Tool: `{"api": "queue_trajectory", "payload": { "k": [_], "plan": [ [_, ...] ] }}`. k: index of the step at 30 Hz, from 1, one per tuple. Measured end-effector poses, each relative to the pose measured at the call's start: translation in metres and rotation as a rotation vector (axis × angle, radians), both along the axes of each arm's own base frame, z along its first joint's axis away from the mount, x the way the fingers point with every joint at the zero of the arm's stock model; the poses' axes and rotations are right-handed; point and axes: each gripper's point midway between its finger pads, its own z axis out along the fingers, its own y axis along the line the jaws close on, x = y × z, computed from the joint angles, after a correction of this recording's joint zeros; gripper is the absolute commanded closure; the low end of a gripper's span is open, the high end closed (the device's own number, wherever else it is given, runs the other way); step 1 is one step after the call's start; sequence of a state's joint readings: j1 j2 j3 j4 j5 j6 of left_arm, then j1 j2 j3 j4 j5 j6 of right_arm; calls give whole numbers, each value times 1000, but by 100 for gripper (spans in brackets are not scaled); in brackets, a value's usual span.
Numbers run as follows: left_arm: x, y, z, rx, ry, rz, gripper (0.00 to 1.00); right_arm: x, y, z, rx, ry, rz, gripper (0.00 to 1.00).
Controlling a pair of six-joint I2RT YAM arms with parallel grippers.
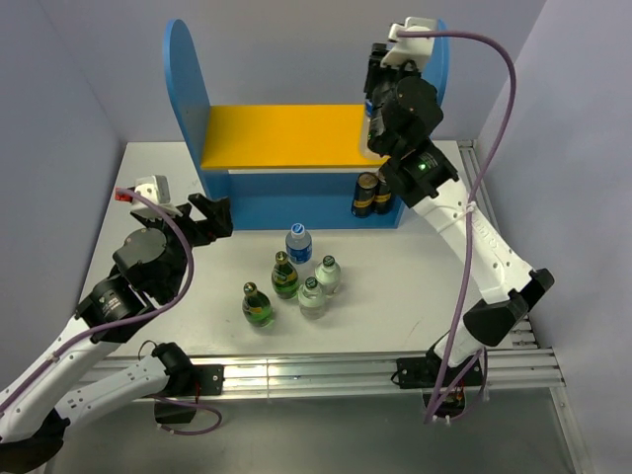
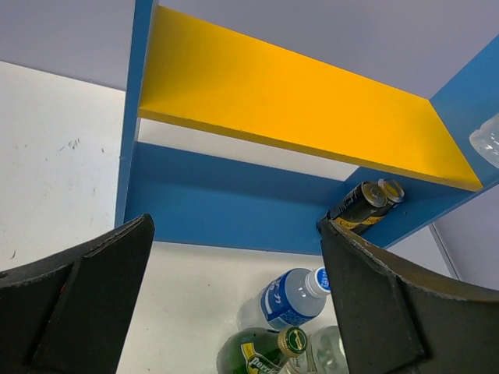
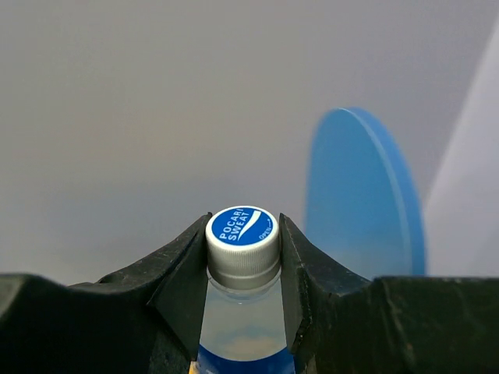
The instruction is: Place and organize the beverage onto the shelf
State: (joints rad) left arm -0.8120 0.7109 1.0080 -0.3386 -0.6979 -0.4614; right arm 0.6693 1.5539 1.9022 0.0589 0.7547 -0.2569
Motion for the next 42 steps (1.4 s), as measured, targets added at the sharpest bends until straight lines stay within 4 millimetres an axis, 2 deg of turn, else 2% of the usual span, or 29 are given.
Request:
{"api": "queue_trajectory", "payload": {
  "k": [2,4,9,12,27,36,37,38,39,42],
  "plan": [
    [-1,-1,-1,3,2,-4,5,10,-22,-12,-5,23,-66,100],
    [-1,-2,-1,4,3,-5,5,18,-35,-26,-18,50,-106,100],
    [-2,-4,-1,4,3,-12,5,33,-43,-62,-51,112,-140,100],
    [-3,-4,-2,7,5,-11,5,40,-49,-73,-57,125,-160,100],
    [-2,-7,-11,39,29,1,5,45,-88,-74,27,31,-317,100],
    [-1,-9,-13,48,36,6,5,50,-88,-75,53,-21,-323,100],
    [0,-8,-13,48,36,7,5,50,-89,-74,55,-27,-322,91],
    [0,-8,-13,48,36,8,5,50,-89,-75,57,-31,-322,76],
    [0,-8,-13,49,36,10,5,50,-89,-75,59,-33,-322,44],
    [0,-8,-13,49,36,14,5,53,-82,-75,83,-48,-288,0]
  ]
}}
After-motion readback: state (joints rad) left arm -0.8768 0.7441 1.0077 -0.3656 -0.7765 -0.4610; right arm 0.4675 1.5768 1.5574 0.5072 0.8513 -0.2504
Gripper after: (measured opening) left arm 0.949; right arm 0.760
